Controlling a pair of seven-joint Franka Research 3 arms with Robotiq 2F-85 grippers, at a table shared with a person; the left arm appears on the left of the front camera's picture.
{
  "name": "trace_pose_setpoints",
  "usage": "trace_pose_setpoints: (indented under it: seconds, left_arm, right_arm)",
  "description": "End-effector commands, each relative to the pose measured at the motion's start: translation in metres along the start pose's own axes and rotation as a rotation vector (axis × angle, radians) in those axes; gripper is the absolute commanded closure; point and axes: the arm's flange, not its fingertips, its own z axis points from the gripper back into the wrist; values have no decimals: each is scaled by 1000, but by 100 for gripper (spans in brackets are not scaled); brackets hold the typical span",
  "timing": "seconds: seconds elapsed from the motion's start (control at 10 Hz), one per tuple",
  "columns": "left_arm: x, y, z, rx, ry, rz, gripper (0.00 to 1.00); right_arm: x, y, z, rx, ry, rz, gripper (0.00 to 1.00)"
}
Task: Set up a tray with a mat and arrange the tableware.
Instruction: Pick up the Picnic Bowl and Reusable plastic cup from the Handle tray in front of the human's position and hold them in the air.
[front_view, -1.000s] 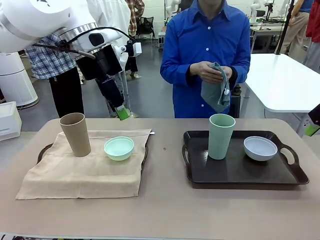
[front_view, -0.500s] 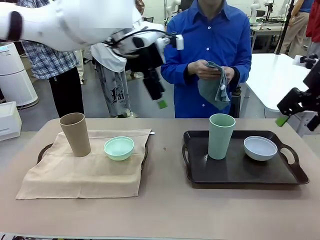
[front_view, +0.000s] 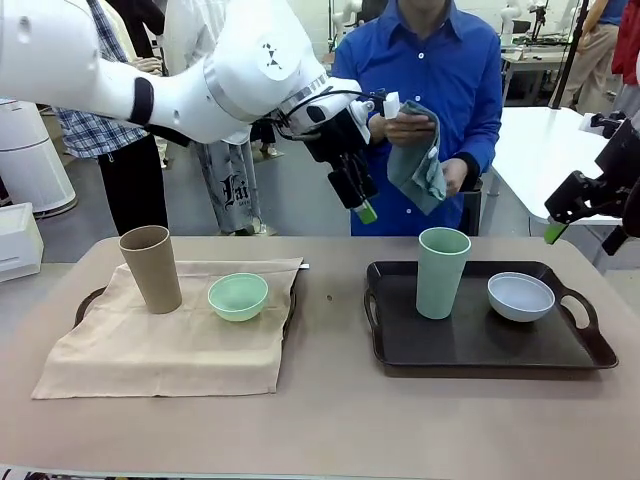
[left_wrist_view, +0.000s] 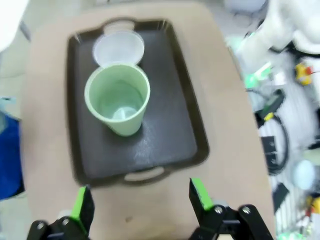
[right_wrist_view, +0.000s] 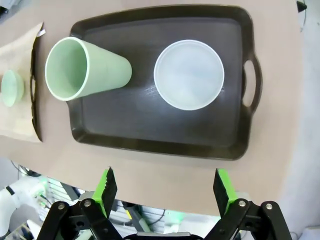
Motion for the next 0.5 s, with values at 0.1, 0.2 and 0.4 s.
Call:
trace_pose_setpoints:
  seconds: [0.1,0.2,0.4]
  left_arm:
    - [-6,12,-11,-68,-63,69,0]
    - [-5,-3,3,-10,17,160,0]
    - [-9,14,-20,-63,-53,28,0]
  right_arm:
    - [17,11,-13,10,-12,-27,0]
    - [5,2,-8,-4,3,-6,0]
    - [5,2,-8,-4,3,-6,0]
